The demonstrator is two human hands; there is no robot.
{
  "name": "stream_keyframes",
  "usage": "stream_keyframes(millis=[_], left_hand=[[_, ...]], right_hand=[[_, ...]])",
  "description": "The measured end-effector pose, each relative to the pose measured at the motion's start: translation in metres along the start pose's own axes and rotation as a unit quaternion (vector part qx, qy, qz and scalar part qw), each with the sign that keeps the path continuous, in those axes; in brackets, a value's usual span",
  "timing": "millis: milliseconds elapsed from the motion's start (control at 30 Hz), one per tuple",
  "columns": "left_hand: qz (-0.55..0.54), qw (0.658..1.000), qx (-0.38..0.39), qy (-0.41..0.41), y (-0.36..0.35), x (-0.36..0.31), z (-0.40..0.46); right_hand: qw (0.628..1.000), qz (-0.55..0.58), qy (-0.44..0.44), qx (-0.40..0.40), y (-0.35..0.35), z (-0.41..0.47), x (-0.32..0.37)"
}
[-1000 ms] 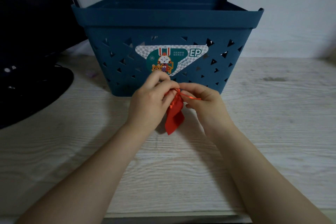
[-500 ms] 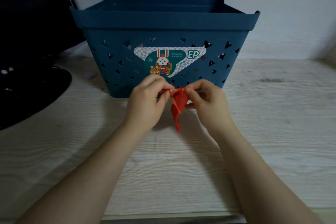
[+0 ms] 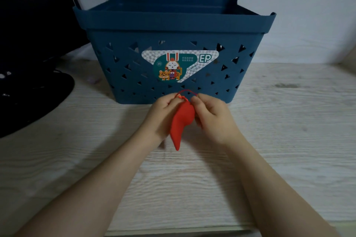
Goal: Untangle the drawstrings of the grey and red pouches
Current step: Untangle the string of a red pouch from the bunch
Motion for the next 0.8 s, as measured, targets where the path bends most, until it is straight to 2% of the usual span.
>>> stream_keyframes(millis=[167,367,533,700,800], left_hand=[[-0.082,0.995,0.003,0.059,-0.006,-0.002,-0.009],[-0.154,0.987,0.003,0.043,-0.007,-0.009,-0.013],[-0.146,0.988,0.036,0.024,-0.016,-0.006,-0.012],[-0.160,0.985,-0.001,0.064,-0.004,0.000,-0.006],[-0.114,0.990,-0.011,0.084,0.002,0.002,-0.006]], right_hand=[[0.992,0.117,-0.032,0.030,-0.007,-0.001,-0.003],[0.967,0.248,-0.061,-0.005,-0.005,0.002,-0.007],[0.971,0.228,-0.071,-0.030,0.010,0.004,-0.013],[0.972,0.222,-0.074,-0.030,0.007,0.005,-0.014],[0.967,0.236,-0.079,-0.049,0.007,0.006,-0.015]])
Point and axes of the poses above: each hand's wrist, its own z-axis towards the middle knuckle, its own y-axis out of the back of the hand, x = y × z, the point moved 4 cm from there along z, towards the middle knuckle, and after that the axes turned 8 degrees about y, right-handed, at the moved point
